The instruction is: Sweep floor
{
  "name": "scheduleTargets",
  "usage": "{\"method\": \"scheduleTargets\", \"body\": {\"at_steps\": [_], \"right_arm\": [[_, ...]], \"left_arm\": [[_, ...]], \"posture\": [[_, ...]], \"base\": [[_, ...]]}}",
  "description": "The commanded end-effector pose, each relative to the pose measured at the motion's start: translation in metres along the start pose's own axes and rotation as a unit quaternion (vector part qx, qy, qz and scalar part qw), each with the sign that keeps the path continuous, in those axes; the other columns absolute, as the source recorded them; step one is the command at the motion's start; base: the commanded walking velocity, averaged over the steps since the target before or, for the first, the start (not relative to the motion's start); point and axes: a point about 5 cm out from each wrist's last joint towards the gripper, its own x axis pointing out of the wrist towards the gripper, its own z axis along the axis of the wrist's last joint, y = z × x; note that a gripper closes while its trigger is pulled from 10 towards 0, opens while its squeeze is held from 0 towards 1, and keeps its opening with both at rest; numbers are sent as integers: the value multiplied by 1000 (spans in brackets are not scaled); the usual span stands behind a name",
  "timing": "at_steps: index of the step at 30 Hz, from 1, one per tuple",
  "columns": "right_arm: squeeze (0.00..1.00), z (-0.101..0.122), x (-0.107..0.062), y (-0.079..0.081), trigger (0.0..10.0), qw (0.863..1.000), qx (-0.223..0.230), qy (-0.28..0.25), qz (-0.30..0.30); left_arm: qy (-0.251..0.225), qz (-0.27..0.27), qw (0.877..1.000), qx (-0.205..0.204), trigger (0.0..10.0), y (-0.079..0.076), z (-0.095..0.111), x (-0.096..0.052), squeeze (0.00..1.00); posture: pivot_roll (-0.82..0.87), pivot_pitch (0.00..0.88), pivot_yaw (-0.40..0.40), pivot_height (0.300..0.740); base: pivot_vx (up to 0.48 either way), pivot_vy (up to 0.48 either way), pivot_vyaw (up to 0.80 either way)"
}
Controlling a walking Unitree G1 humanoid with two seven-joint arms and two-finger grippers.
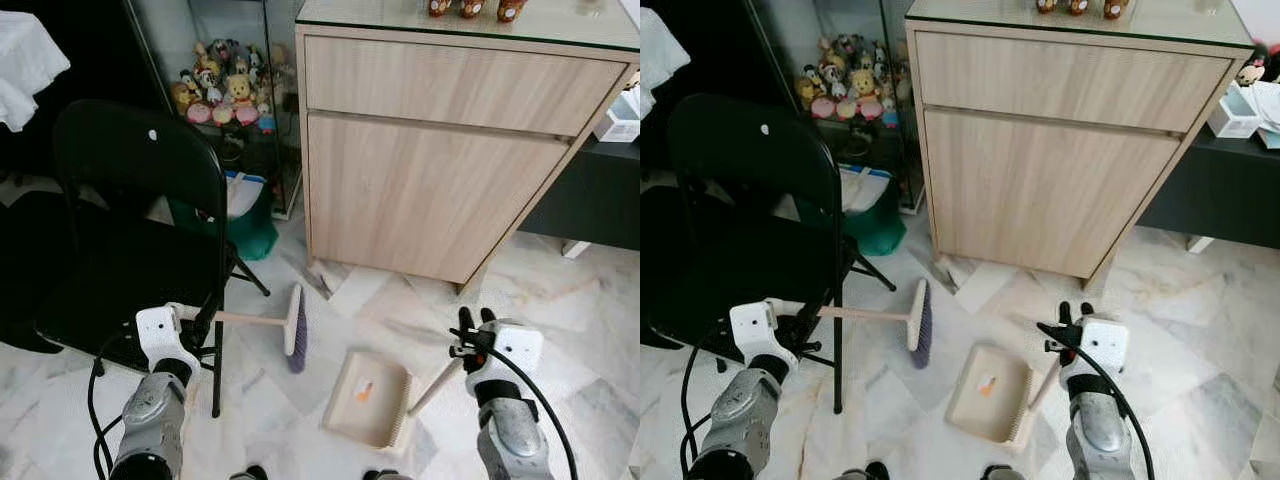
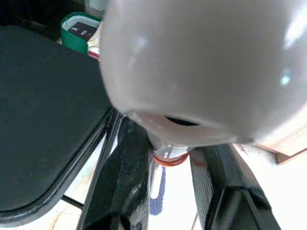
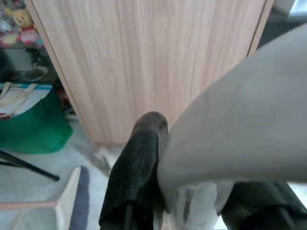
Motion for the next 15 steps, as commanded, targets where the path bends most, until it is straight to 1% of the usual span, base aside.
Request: {"method": "scheduleTargets", "body": {"at_steps": [1, 2, 3, 4, 7, 8, 10, 13, 14, 15], "right_arm": [[0, 17, -3, -7, 10000, 999, -11, -40, -21], [0, 24, -5, -10, 10000, 998, -18, -56, -32], [0, 24, -5, -10, 10000, 998, -18, -56, -32], [0, 31, -6, -10, 10000, 997, -22, -70, -35], [0, 41, -5, -8, 10000, 995, -22, -87, -34], [0, 47, -4, -5, 10000, 995, -23, -98, -29], [0, 51, -2, -3, 10000, 994, -22, -104, -24], [0, 62, 2, 1, 10000, 993, -18, -119, -19], [0, 67, 3, 3, 10000, 992, -16, -126, -19], [0, 67, 3, 3, 10000, 992, -16, -126, -19]], "left_arm": [[47, 0, 999, 7, 10000, 4, -17, -7, 0], [46, -2, 999, 8, 10000, 3, -15, -6, 0], [46, -2, 999, 8, 10000, 3, -15, -6, 0], [44, -3, 999, 9, 10000, 3, -14, -4, 0], [41, -4, 999, 10, 10000, 3, -11, -3, 0], [33, -8, 999, 13, 10000, 3, -7, -2, 0], [28, -10, 999, 15, 10000, 3, -5, -1, 0], [1, -15, 1000, 27, 10000, 6, 9, 0, 0], [-19, -19, 999, 37, 10000, 8, 20, 0, 0], [-19, -19, 999, 37, 10000, 8, 20, 0, 0]], "posture": [[-215, 187, 35, 740], [-217, 183, 38, 740], [-217, 183, 38, 740], [-220, 178, 41, 740], [-222, 176, 44, 740], [-222, 175, 44, 740], [-220, 169, 47, 740], [-212, 158, 52, 740], [-209, 154, 54, 740], [-209, 154, 54, 740]], "base": [[0, 0, 0], [0, 0, 0], [0, 0, 0], [0, 0, 0], [0, 0, 0], [0, 0, 0], [0, 0, 0], [0, 0, 0], [0, 0, 0], [0, 0, 0]]}}
